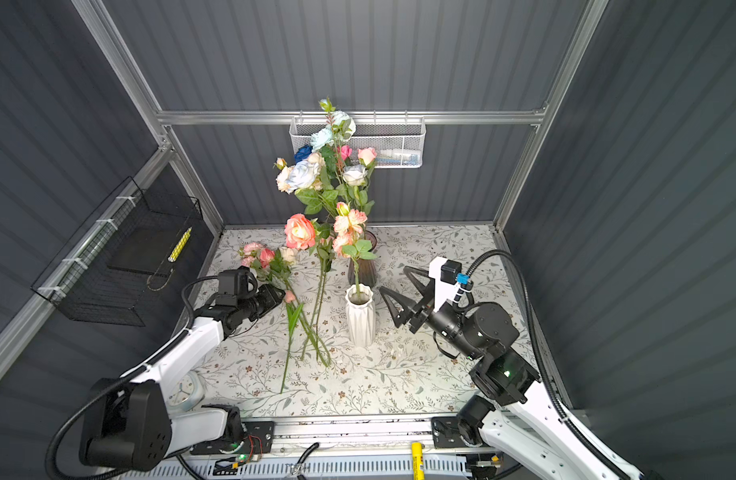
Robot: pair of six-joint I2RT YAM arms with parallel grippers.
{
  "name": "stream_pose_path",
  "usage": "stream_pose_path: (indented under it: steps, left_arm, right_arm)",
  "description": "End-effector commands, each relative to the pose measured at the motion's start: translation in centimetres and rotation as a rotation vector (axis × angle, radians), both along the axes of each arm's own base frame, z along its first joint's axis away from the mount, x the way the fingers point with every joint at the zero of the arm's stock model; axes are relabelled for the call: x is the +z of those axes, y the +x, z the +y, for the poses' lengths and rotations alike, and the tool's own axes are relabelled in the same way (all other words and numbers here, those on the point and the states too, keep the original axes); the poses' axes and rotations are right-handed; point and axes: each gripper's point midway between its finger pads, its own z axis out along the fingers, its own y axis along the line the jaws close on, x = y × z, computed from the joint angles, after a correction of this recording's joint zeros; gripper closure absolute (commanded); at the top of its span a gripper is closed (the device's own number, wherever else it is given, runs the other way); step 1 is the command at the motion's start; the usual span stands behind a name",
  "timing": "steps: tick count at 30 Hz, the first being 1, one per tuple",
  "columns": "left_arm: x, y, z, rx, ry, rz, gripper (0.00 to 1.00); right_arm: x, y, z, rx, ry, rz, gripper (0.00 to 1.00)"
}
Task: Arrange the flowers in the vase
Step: 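Open and withdraw the right gripper while the left reaches a pink spray, then grasp the pink spray stem and lift it upward with the left gripper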
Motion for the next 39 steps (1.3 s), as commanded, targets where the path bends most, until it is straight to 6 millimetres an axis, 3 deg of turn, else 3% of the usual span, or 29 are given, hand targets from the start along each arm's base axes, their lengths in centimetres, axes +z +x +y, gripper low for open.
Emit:
stream_pose_path:
  steps: [1, 5, 11, 16, 19, 26, 32, 39]
  left_arm:
    - [-1.0, 2.8, 1.9, 0.123, -0.028, -0.044, 0.61]
    - [-2.0, 5.2, 2.8, 0.186, -0.042, -0.065, 0.63]
    - [-4.6, 7.4, 4.0, 0.243, -0.017, -0.022, 0.64]
    - [-5.6, 9.1, 4.0, 0.251, -0.027, -0.020, 0.65]
    - [-6.8, 9.2, 3.9, 0.248, -0.027, 0.011, 0.75]
    - [-9.2, 8.9, 3.5, 0.237, -0.040, 0.051, 0.88]
    - [-6.7, 10.2, 3.4, 0.236, -0.056, -0.018, 1.00]
    - [-0.7, 11.8, 4.0, 0.222, -0.007, -0.170, 1.00]
  right_arm:
    - [-0.8, -0.1, -0.4, -0.015, -0.002, 0.019, 0.14]
    - [-0.6, -0.4, -0.8, -0.015, 0.000, 0.011, 0.14]
    - [-0.4, -1.0, -1.4, -0.023, 0.007, -0.001, 0.14]
    - [-0.3, -1.2, -1.8, -0.037, 0.004, -0.005, 0.14]
    - [-0.5, -1.1, -1.9, -0.043, 0.002, -0.003, 0.14]
    - [-0.3, -1.1, -2.1, -0.053, 0.006, -0.006, 0.14]
    - [-0.3, -1.2, -2.1, -0.048, 0.008, -0.008, 0.14]
    - [0.0, -1.4, -2.3, -0.051, 0.017, -0.014, 0.14]
